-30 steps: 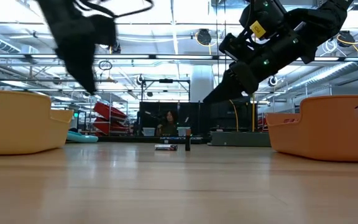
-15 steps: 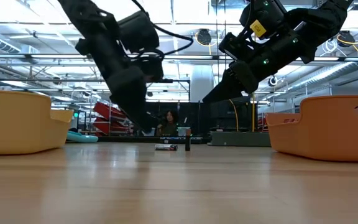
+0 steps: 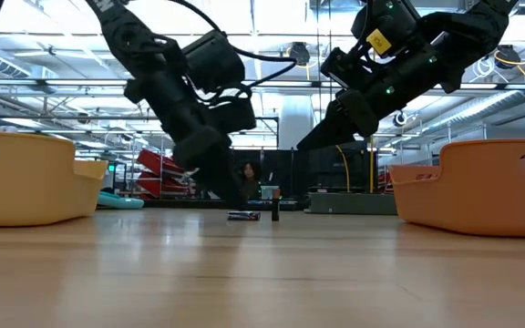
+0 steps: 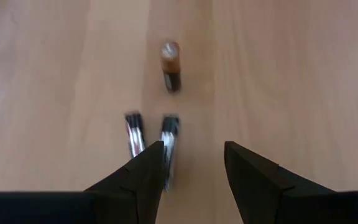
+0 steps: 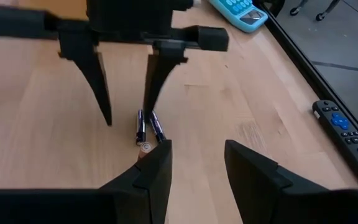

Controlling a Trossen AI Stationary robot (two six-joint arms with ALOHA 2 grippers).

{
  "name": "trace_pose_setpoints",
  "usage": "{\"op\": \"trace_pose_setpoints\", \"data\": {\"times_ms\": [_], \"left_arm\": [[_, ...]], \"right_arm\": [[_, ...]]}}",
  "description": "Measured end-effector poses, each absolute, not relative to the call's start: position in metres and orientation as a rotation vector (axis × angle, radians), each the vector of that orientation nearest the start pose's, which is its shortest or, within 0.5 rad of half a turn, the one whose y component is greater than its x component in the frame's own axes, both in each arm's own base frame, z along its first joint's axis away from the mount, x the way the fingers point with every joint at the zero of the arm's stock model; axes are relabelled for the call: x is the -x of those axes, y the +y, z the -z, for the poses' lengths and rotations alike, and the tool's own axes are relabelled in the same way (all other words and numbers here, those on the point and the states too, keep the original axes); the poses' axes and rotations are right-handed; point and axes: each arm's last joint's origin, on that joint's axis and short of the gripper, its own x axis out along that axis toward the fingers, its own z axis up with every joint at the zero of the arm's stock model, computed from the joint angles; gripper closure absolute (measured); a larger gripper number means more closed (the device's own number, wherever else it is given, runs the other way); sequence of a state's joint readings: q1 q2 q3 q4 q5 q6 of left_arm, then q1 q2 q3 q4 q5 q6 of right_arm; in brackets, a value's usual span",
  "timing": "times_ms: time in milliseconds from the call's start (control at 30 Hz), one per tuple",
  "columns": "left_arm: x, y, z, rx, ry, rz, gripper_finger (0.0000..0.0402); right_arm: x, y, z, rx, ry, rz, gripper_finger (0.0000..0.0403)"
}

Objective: Sort batteries
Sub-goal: Put the silver battery into the yellow bin

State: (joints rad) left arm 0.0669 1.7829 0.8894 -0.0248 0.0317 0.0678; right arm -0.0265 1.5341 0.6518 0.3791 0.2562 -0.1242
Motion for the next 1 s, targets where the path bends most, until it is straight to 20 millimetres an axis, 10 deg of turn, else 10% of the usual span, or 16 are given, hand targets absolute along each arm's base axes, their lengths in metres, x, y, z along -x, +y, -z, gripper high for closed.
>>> {"op": "trace_pose_setpoints", "data": {"times_ms": [567,800,1000], "left_arm": [[-0.342,0.023,-0.106,-0.042,0.933,-0.025,0.023],[-0.341,0.019,-0.107,-0.004,0.973,0.014,0.0372],[-0.34,0.009,-0.119,-0.062,0.966,0.002,0.0378]], "right_arm": [[-0.296,-0.015,-0.17,0.179,0.523,0.245,0.0264],[-0.296,-0.015,-0.17,0.179,0.523,0.245,0.0264],[-0.296,-0.015,-0.17,0.179,0.523,0.245,0.0264]]}}
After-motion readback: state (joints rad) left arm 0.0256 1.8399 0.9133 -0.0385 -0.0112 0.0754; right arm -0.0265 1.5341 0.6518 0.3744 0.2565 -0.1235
